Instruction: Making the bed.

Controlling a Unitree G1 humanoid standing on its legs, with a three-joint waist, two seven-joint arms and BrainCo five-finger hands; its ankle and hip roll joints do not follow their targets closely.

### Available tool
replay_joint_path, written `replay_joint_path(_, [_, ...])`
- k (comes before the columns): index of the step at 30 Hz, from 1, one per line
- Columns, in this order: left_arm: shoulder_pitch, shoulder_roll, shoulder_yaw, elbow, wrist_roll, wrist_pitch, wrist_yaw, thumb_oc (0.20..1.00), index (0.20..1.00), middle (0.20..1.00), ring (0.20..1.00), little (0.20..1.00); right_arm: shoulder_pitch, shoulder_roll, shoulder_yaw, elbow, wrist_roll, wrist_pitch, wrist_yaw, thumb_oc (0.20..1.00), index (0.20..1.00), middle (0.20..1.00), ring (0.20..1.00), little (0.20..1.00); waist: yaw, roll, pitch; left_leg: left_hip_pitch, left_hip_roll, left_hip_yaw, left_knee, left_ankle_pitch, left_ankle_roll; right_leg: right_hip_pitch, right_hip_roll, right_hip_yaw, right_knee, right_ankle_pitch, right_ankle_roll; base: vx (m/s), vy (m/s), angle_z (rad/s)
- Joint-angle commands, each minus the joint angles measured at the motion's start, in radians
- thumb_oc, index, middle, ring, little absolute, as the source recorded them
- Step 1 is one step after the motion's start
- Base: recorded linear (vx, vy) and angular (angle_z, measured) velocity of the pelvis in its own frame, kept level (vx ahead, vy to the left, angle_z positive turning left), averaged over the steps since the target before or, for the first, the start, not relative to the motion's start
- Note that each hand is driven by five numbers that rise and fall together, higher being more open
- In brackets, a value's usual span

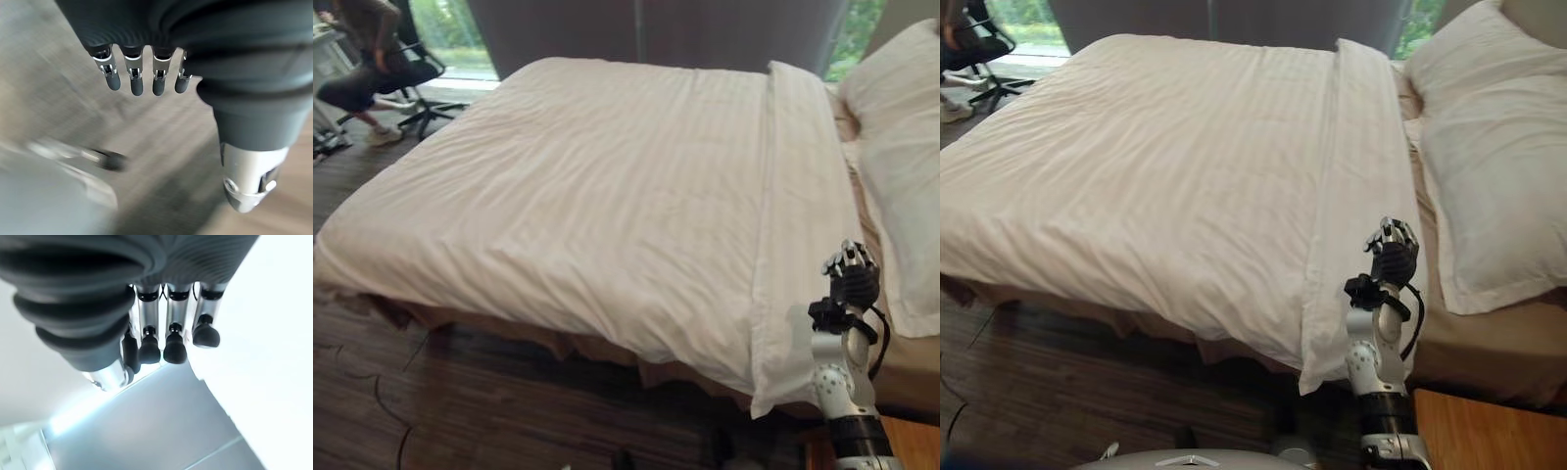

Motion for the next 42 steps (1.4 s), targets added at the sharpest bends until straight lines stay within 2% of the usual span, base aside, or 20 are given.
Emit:
replay_joint_path(1, [-0.137, 0.063, -0.016, -0.041, -0.115, -0.11, 0.006, 1.0, 1.0, 1.0, 1.0, 1.0, -0.128, -0.024, -0.032, 0.003, 0.053, -0.088, 0.01, 0.2, 0.2, 0.2, 0.2, 0.2, 0.0, -0.006, 0.106, 0.054, -0.012, -0.011, 0.014, -0.098, -0.002, -0.023, -0.044, 0.006, 0.016, -0.034, 0.003, -0.15, -0.05, 0.16])
replay_joint_path(3, [-0.196, 0.094, -0.043, -0.148, -0.152, -0.15, -0.009, 1.0, 1.0, 1.0, 1.0, 1.0, -0.22, -0.05, -0.035, 0.091, 0.053, -0.091, -0.021, 0.2, 0.2, 0.2, 0.2, 0.2, 0.008, 0.023, 0.143, 0.004, -0.017, -0.019, 0.014, -0.078, -0.008, -0.068, -0.049, 0.004, 0.016, -0.025, 0.001, -0.2, -0.039, 0.11])
replay_joint_path(4, [-0.199, 0.093, -0.043, -0.148, -0.153, -0.15, -0.008, 1.0, 1.0, 1.0, 1.0, 1.0, -0.225, -0.052, -0.036, 0.095, 0.054, -0.092, -0.02, 0.2, 0.2, 0.2, 0.2, 0.2, 0.008, 0.024, 0.142, 0.001, -0.017, -0.02, 0.014, -0.077, -0.008, -0.071, -0.049, 0.004, 0.016, -0.024, 0.001, -0.17, -0.025, 0.06])
replay_joint_path(7, [-0.253, 0.118, -0.075, -0.225, -0.164, -0.181, -0.02, 1.0, 1.0, 1.0, 1.0, 1.0, -0.311, -0.089, -0.053, 0.19, 0.057, -0.096, -0.05, 0.2, 0.2, 0.2, 0.2, 0.2, 0.009, 0.06, 0.17, -0.05, -0.018, -0.02, 0.014, -0.06, -0.014, -0.118, -0.055, 0.005, 0.016, -0.013, 0.0, -0.11, -0.016, 0.08])
replay_joint_path(8, [-0.256, 0.118, -0.075, -0.224, -0.165, -0.181, -0.02, 1.0, 1.0, 1.0, 1.0, 1.0, -0.316, -0.092, -0.054, 0.195, 0.059, -0.096, -0.048, 0.2, 0.2, 0.2, 0.2, 0.2, 0.01, 0.061, 0.17, -0.053, -0.018, -0.02, 0.014, -0.059, -0.014, -0.121, -0.055, 0.005, 0.016, -0.012, 0.0, -0.1, -0.01, 0.06])
replay_joint_path(9, [-0.272, 0.123, -0.082, -0.237, -0.178, -0.187, -0.031, 1.0, 1.0, 1.0, 1.0, 1.0, -0.354, -0.11, -0.07, 0.251, 0.066, -0.095, -0.057, 0.2, 0.2, 0.2, 0.2, 0.2, 0.01, 0.085, 0.183, -0.082, -0.018, -0.013, 0.014, -0.051, -0.016, -0.15, -0.056, 0.012, 0.016, -0.007, 0.003, -0.08, -0.003, -0.05])
replay_joint_path(10, [-0.27, 0.124, -0.083, -0.243, -0.183, -0.189, -0.037, 1.0, 1.0, 1.0, 1.0, 1.0, -0.36, -0.116, -0.075, 0.266, 0.067, -0.092, -0.059, 0.2, 0.2, 0.2, 0.2, 0.2, 0.011, 0.094, 0.188, -0.091, -0.019, -0.01, 0.014, -0.049, -0.017, -0.158, -0.056, 0.013, 0.016, -0.006, 0.003, -0.13, 0.007, -0.14])
replay_joint_path(11, [-0.271, 0.118, -0.087, -0.242, -0.19, -0.188, -0.051, 1.0, 1.0, 1.0, 1.0, 1.0, -0.367, -0.124, -0.095, 0.319, 0.073, -0.086, -0.061, 0.2, 0.2, 0.2, 0.2, 0.2, 0.008, 0.115, 0.199, -0.113, -0.017, -0.001, 0.014, -0.043, -0.02, -0.185, -0.057, 0.017, 0.016, -0.002, 0.007, -0.07, 0.005, -0.19])
replay_joint_path(15, [-0.26, 0.105, -0.085, -0.217, -0.205, -0.181, -0.078, 1.0, 1.0, 1.0, 1.0, 1.0, -0.338, -0.123, -0.131, 0.402, 0.098, -0.072, -0.046, 0.2, 0.2, 0.2, 0.2, 0.2, 0.005, 0.14, 0.201, -0.126, -0.019, 0.003, 0.014, -0.049, -0.02, -0.201, -0.058, 0.022, 0.016, -0.006, 0.012, -0.02, 0.014, -0.11])
replay_joint_path(18, [-0.243, 0.089, -0.081, -0.196, -0.223, -0.166, -0.101, 1.0, 1.0, 1.0, 1.0, 1.0, -0.283, -0.095, -0.154, 0.473, 0.135, -0.053, -0.022, 0.2, 0.2, 0.2, 0.2, 0.2, -0.003, 0.145, 0.193, -0.129, -0.018, 0.005, 0.014, -0.047, -0.019, -0.208, -0.055, 0.023, 0.016, -0.002, 0.013, 0.02, 0.015, -0.06])
replay_joint_path(22, [-0.25, 0.051, -0.086, -0.155, -0.224, -0.137, -0.119, 1.0, 1.0, 1.0, 1.0, 1.0, -0.135, -0.014, -0.148, 0.528, 0.158, -0.006, 0.032, 0.2, 0.2, 0.2, 0.2, 0.2, -0.03, 0.125, 0.179, -0.107, -0.015, 0.009, 0.014, -0.056, -0.018, -0.19, -0.05, 0.02, 0.016, -0.002, 0.01, 0.04, 0.018, 0.0])
replay_joint_path(25, [-0.263, 0.028, -0.097, -0.146, -0.231, -0.129, -0.128, 1.0, 1.0, 1.0, 1.0, 1.0, -0.057, 0.016, -0.143, 0.584, 0.159, 0.033, 0.063, 0.2, 0.2, 0.2, 0.2, 0.2, -0.05, 0.104, 0.168, -0.088, -0.012, 0.007, 0.014, -0.062, -0.017, -0.171, -0.048, 0.013, 0.016, -0.004, 0.009, 0.04, 0.015, 0.0])
replay_joint_path(27, [-0.272, 0.02, -0.105, -0.137, -0.242, -0.111, -0.141, 1.0, 1.0, 1.0, 1.0, 1.0, 0.02, 0.039, -0.154, 0.674, 0.16, 0.094, 0.089, 0.2, 0.2, 0.2, 0.2, 0.2, -0.07, 0.077, 0.148, -0.06, -0.01, 0.005, 0.014, -0.071, -0.014, -0.143, -0.046, 0.007, 0.016, -0.007, 0.008, 0.05, 0.043, 0.02])
replay_joint_path(33, [-0.232, 0.006, -0.118, -0.165, -0.245, -0.097, -0.16, 1.0, 1.0, 1.0, 1.0, 1.0, 0.149, 0.053, -0.168, 0.791, 0.125, 0.174, 0.128, 0.2, 0.2, 0.2, 0.2, 0.2, -0.088, 0.023, 0.099, 0.004, -0.011, -0.005, 0.014, -0.092, -0.007, -0.073, -0.048, -0.009, 0.016, -0.018, 0.013, 0.06, 0.071, 0.02])
replay_joint_path(39, [-0.193, 0.005, -0.149, -0.186, -0.233, -0.081, -0.177, 1.0, 1.0, 1.0, 1.0, 1.0, 0.177, 0.047, -0.169, 0.883, 0.063, 0.222, 0.13, 0.2, 0.2, 0.2, 0.2, 0.2, -0.082, -0.024, 0.053, 0.06, -0.012, -0.018, 0.014, -0.111, 0.0, -0.012, -0.052, -0.017, 0.016, -0.018, 0.023, 0.03, 0.082, -0.01])
replay_joint_path(40, [-0.186, 0.005, -0.155, -0.183, -0.226, -0.08, -0.179, 1.0, 1.0, 1.0, 1.0, 1.0, 0.177, 0.042, -0.157, 0.887, 0.026, 0.226, 0.122, 0.558, 0.558, 0.558, 0.558, 0.558, -0.079, -0.031, 0.048, 0.064, -0.014, -0.022, 0.014, -0.113, 0.001, -0.006, -0.053, -0.018, 0.016, -0.016, 0.024, -0.01, 0.085, 0.02])
replay_joint_path(41, [-0.176, 0.008, -0.162, -0.178, -0.216, -0.076, -0.183, 1.0, 1.0, 1.0, 1.0, 1.0, 0.171, 0.035, -0.143, 0.887, -0.006, 0.23, 0.122, 1.0, 1.0, 1.0, 1.0, 1.0, -0.074, -0.04, 0.042, 0.067, -0.014, -0.025, 0.014, -0.115, 0.003, -0.001, -0.054, -0.019, 0.017, -0.014, 0.025, -0.01, 0.052, 0.0])
replay_joint_path(42, [-0.175, 0.008, -0.162, -0.178, -0.216, -0.076, -0.183, 1.0, 1.0, 1.0, 1.0, 1.0, 0.172, 0.036, -0.143, 0.887, -0.007, 0.23, 0.122, 1.0, 1.0, 1.0, 1.0, 1.0, -0.074, -0.04, 0.042, 0.068, -0.015, -0.025, 0.014, -0.115, 0.003, 0.0, -0.054, -0.019, 0.017, -0.015, 0.026, -0.01, 0.044, 0.0])
